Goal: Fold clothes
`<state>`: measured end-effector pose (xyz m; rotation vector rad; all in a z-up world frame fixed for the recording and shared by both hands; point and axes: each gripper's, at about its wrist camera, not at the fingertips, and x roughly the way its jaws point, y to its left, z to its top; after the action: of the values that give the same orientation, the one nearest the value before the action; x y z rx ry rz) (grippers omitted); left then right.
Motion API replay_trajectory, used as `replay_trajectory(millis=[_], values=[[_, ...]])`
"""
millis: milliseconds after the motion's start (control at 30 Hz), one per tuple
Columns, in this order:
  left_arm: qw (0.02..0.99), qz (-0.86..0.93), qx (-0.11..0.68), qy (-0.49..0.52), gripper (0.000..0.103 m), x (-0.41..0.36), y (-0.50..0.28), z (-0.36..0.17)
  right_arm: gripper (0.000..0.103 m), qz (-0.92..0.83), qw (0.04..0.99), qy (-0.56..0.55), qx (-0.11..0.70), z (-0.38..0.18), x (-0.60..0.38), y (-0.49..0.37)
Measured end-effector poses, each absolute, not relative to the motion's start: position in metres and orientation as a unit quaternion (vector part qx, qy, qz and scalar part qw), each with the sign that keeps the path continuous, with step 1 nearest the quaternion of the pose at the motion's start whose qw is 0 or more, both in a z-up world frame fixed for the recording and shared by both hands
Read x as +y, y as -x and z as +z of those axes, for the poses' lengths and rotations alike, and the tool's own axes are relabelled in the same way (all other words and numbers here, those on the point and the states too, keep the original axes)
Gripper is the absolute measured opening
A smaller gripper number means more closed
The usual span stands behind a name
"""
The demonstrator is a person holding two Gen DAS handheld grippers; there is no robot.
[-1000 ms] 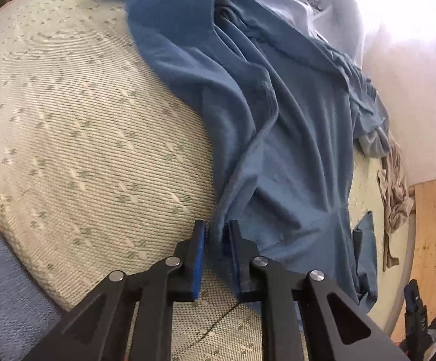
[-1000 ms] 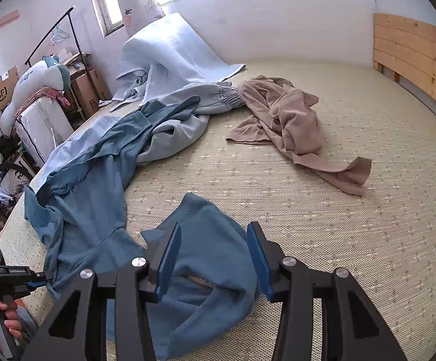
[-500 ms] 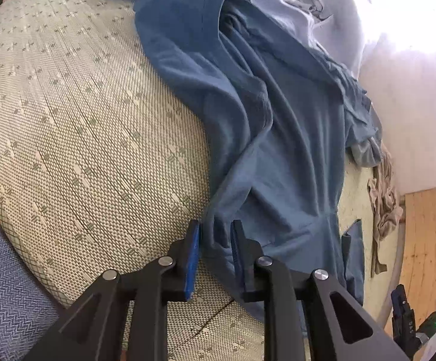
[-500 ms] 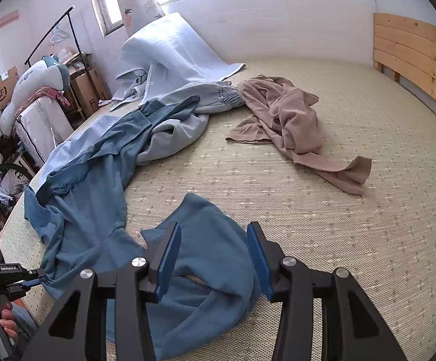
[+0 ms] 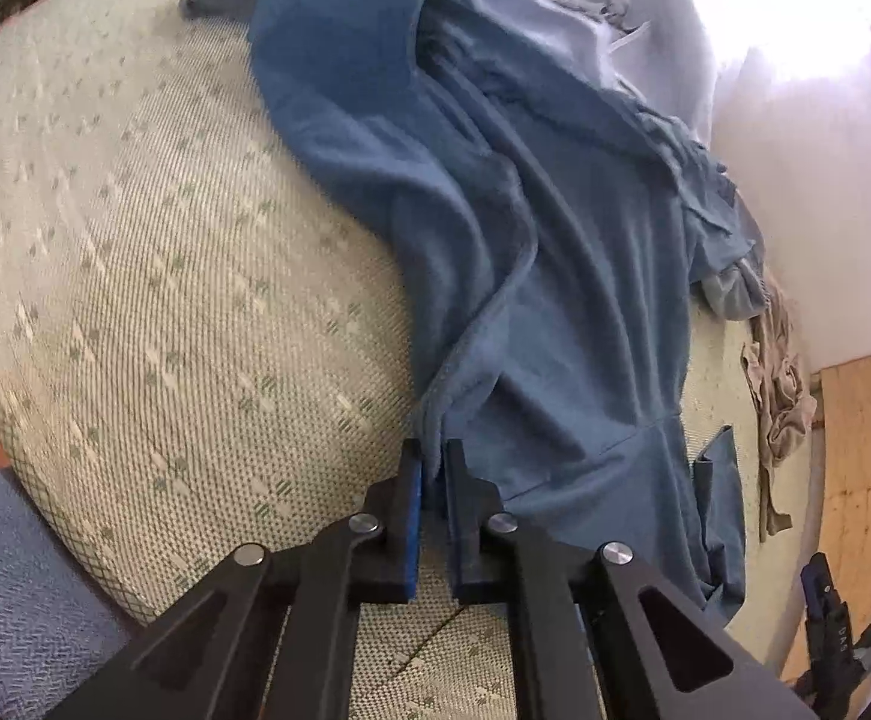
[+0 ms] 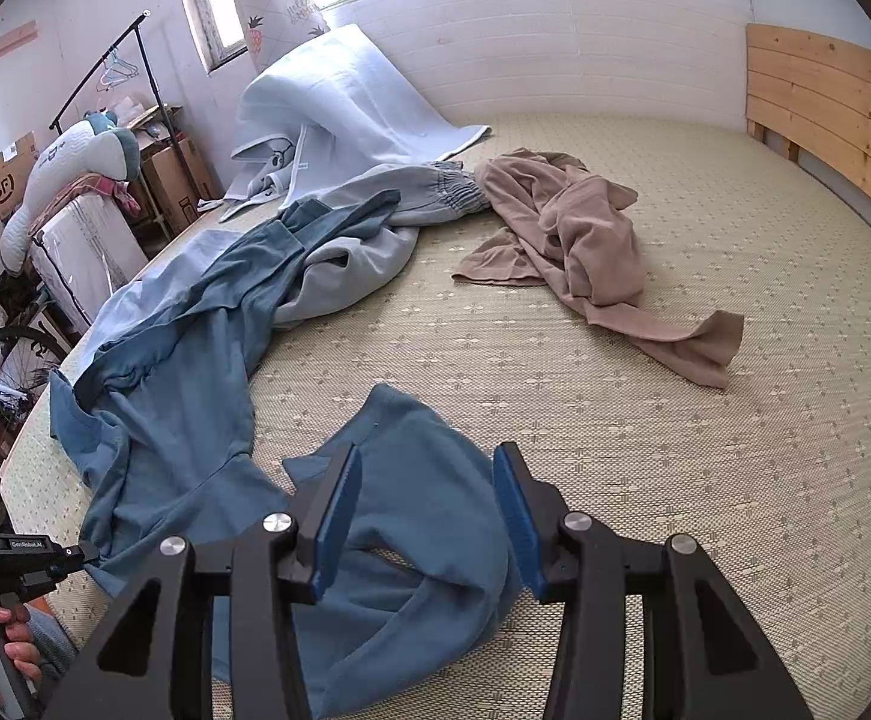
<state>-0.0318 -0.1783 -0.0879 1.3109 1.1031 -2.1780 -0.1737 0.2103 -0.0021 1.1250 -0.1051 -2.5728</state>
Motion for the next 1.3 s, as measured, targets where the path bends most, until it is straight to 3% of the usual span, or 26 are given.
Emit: replay_trajectory(millis=[367,533,667,833,1300], values=[[0.045,-0.871,0.236,-0.430,0.003,-0.094,0.064,-0.038,0.049,-0.901,0.182,-0.392,-0.044,0.000,0.210,0.174],[-0.031,-0.867,0.209,-0.452,0.003,-0.041,0.047,-0.035,0.049,-0.892,0.232,-0.387,-0.040,0.008,0.196,0.176],[-0.057,-0.860,0.218,-0.458,0.003,-0.028,0.023,-0.032,0.051,-0.878,0.298,-0.374,-0.018,0.023,0.169,0.170],[-0.050,-0.856,0.256,-0.447,0.003,-0.055,-0.012,-0.023,0.066,-0.847,0.380,-0.372,0.015,0.033,0.111,0.162],[-0.052,-0.846,0.335,-0.411,0.003,-0.099,-0.045,-0.018,0.068,-0.722,0.552,-0.399,0.118,0.037,-0.131,0.182]])
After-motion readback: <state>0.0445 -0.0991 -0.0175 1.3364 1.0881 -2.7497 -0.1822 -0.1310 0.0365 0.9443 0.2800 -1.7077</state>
